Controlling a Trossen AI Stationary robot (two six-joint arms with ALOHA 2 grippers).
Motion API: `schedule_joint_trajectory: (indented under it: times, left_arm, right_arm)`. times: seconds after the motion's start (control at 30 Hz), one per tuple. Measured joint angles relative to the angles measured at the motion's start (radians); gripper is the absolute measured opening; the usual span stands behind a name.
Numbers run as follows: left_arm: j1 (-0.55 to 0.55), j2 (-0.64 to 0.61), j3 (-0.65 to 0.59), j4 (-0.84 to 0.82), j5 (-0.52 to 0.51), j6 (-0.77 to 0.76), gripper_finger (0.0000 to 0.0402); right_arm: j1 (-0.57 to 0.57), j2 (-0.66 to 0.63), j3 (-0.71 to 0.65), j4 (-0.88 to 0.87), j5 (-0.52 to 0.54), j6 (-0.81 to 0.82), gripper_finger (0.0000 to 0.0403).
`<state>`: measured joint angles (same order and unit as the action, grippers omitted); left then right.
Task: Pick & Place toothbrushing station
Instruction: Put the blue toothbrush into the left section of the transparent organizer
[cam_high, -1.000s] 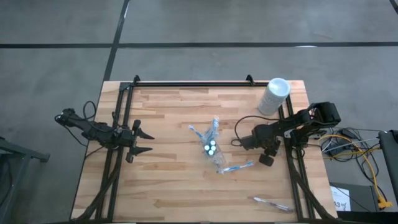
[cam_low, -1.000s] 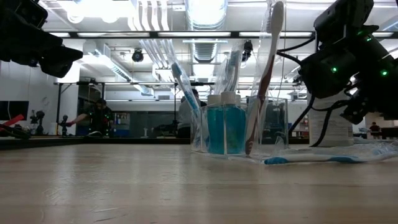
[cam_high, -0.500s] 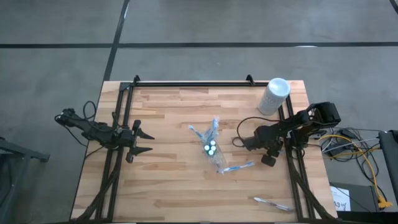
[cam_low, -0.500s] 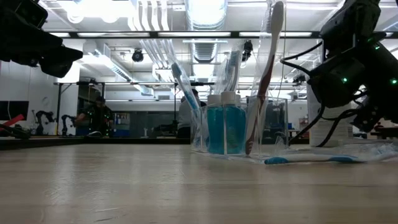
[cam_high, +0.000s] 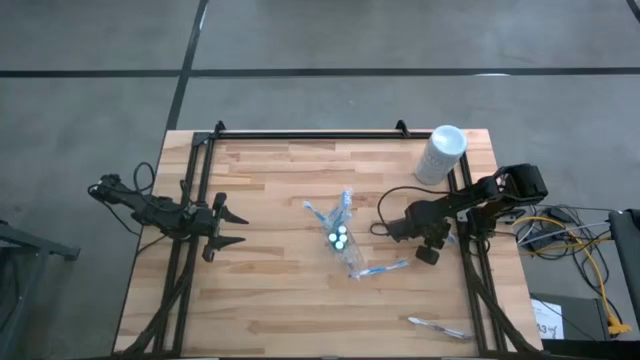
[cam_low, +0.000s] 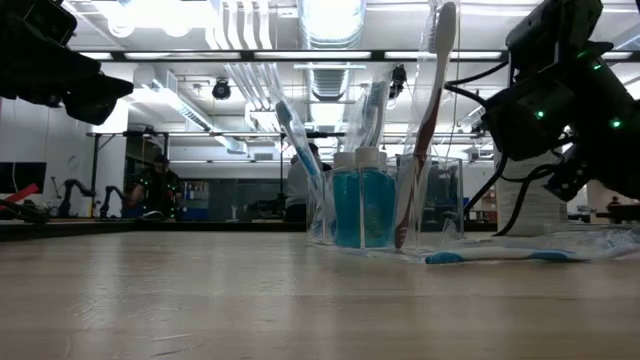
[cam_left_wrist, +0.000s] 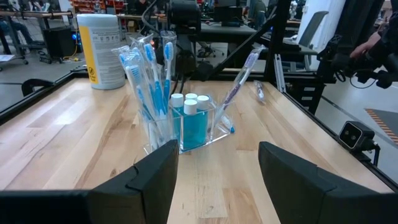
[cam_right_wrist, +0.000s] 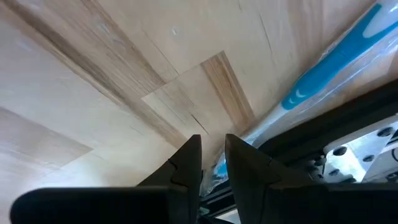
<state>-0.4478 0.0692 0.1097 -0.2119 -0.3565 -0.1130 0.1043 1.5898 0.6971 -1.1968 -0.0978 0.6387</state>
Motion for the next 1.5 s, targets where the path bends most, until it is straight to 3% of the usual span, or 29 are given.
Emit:
schedule_joint_trajectory:
  times: [0.23,0.7,0.83,1.07,1.5]
  left_arm:
    - [0.000,0.000,0.000,0.000,0.000,0.000,0.0227]
    - [0.000,0.000,0.000,0.000,0.000,0.000,0.0227]
    - [0.000,0.000,0.000,0.000,0.000,0.000,0.0227]
    - [0.000,0.000,0.000,0.000,0.000,0.000,0.0227]
    - [0.000,0.000,0.000,0.000,0.000,0.000,0.0227]
  right_arm:
    - [0.000,0.000,0.000,0.001,-0.003,0.000,0.0076]
    - [0.000,0.000,0.000,-0.004,-0.004,0.046,0.0158]
    - [0.000,-0.001,0.000,-0.026,0.053,-0.017,0.0168]
    - [0.000,-0.001,0.000,-0.028,0.102,-0.064,0.0169]
    - [0.000,-0.004,-0.080,0.048,0.007,0.013,0.0134]
